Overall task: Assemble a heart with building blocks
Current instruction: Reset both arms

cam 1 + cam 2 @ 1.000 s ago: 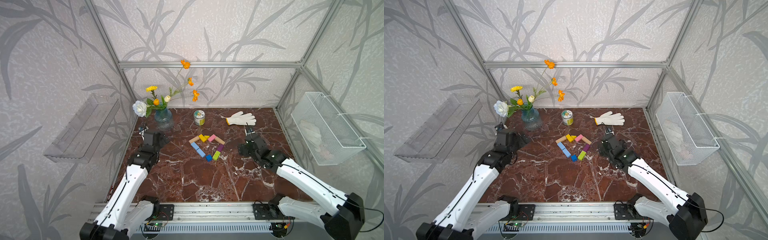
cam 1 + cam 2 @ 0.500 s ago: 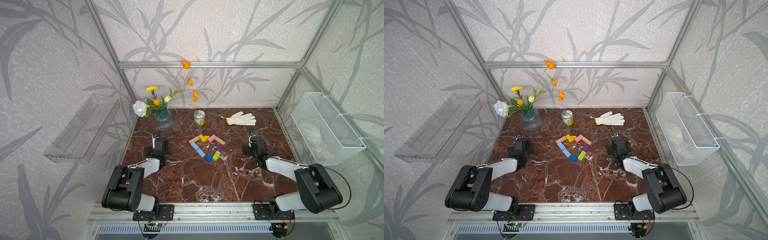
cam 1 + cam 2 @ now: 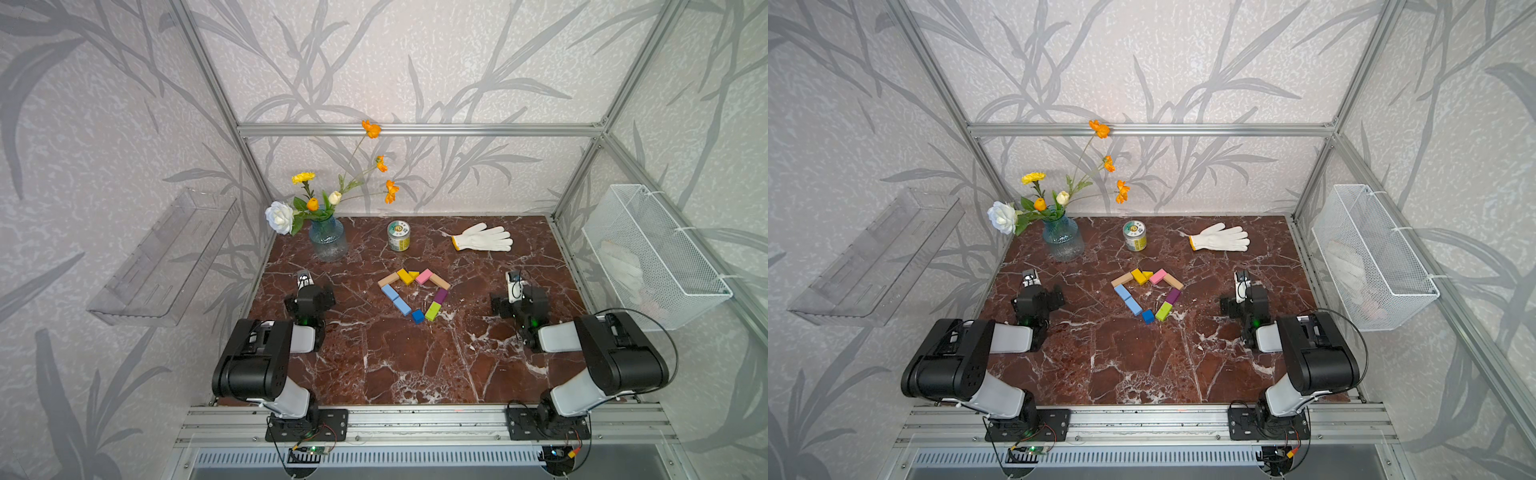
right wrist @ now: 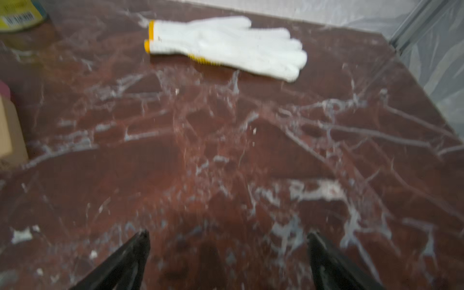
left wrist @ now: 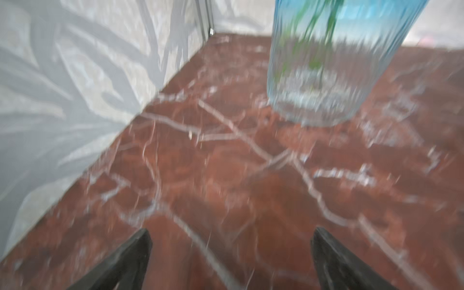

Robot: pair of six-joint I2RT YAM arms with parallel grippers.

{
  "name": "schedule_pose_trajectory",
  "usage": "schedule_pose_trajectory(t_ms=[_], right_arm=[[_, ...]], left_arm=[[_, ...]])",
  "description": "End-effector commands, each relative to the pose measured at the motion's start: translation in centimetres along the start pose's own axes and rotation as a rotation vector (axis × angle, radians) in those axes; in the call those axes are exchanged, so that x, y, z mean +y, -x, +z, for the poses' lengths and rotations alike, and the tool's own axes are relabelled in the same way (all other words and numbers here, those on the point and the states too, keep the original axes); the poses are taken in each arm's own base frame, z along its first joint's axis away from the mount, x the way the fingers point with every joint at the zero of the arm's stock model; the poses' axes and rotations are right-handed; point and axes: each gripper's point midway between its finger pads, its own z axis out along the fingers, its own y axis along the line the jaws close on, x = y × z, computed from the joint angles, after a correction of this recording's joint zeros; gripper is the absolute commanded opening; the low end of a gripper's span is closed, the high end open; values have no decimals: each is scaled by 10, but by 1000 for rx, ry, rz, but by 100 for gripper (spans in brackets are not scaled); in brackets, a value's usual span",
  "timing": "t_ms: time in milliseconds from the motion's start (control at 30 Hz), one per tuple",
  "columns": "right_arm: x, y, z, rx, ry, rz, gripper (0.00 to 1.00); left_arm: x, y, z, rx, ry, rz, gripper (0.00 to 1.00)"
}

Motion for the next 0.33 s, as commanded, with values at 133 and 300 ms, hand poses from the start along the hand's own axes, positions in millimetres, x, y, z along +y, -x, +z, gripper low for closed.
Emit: schedule_pose_trajectory(t_ms=[133,300], right_arm=[[7,26,0,-58,40,-15,99],[6,26,1,-54,39,-12,99]], left_arm=[[-16,19,1,-35,-74,21,99],[-15,19,2,-33,-79,18,99]])
